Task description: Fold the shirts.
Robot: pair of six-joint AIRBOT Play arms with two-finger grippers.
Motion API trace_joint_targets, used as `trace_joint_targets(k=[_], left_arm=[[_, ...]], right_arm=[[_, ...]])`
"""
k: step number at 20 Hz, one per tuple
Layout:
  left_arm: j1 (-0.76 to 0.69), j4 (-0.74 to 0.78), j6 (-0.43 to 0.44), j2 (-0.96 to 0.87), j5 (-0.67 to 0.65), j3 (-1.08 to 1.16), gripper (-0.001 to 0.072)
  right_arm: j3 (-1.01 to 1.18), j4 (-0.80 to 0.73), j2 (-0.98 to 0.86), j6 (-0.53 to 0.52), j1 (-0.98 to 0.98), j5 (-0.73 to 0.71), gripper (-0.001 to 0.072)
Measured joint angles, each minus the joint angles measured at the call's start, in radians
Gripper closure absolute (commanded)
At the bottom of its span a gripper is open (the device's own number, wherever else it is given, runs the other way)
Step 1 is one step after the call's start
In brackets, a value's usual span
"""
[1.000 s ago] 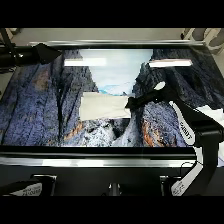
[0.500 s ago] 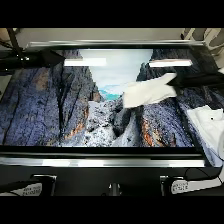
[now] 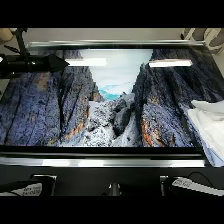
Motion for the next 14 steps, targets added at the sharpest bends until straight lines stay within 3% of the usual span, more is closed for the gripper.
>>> trace_joint_targets(k=[6, 13, 14], left_arm=[[-0.001, 0.000, 0.001, -0.001, 0.040, -0.003, 0.0680], [-0.001, -0.001, 0.001, 0.000, 0.059, -0.003, 0.0679], [-0.001, -0.002, 0.001, 0.001, 0.059, -0.003, 0.0679]], right_arm=[[0.000, -0.146, 0.049, -0.018, -0.153, 0.111, 0.0697], [-0.127, -0.476, 0.069, -0.032, -0.173, 0.172, 0.0695], [-0.164, -0.527, 0.070, -0.035, -0.174, 0.169, 0.0607]])
